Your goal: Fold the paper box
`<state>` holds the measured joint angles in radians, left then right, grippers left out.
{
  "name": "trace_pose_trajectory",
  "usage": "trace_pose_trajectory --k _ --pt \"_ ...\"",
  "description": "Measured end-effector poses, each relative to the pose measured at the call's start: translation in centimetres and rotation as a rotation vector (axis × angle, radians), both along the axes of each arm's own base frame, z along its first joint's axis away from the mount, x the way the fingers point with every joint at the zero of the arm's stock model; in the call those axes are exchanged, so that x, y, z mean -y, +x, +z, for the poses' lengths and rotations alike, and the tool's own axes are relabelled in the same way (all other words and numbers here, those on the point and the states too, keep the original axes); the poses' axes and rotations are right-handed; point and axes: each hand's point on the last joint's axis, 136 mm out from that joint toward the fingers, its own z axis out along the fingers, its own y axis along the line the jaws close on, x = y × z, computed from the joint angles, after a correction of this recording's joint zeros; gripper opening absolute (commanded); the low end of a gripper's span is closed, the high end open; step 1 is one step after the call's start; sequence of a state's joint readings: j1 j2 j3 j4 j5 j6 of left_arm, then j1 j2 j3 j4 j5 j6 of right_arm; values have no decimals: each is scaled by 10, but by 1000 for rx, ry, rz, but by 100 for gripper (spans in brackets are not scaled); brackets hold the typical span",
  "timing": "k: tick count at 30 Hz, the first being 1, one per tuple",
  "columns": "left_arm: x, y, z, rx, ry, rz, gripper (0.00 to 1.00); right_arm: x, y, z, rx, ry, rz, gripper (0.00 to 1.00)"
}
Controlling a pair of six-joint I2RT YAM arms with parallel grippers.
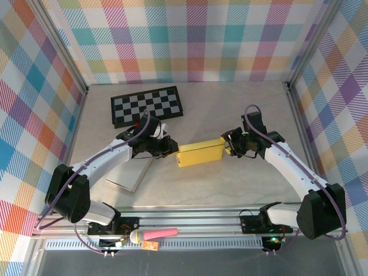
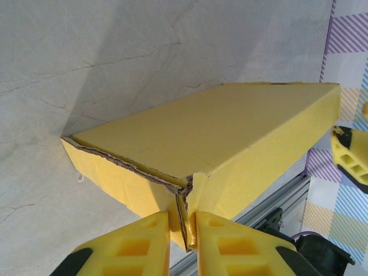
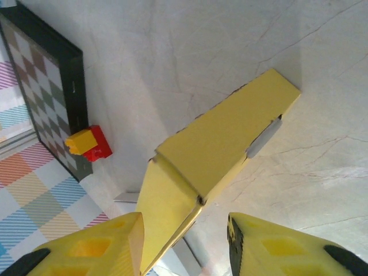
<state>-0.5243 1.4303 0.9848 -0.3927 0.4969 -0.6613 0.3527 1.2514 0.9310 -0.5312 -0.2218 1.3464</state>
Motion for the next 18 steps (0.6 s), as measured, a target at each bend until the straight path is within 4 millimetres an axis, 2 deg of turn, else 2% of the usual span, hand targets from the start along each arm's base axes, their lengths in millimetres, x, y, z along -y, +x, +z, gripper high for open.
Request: trace_pose_trajectory --k 3,11,18 --pt "1 0 0 2 3 -2 17 1 -4 -15 -44 -11 0 39" --pt "4 -4 1 26 34 -27 17 3 -7 -14 -33 4 -4 39" --pt "15 -25 3 128 124 -104 17 5 -17 0 27 36 -4 64"
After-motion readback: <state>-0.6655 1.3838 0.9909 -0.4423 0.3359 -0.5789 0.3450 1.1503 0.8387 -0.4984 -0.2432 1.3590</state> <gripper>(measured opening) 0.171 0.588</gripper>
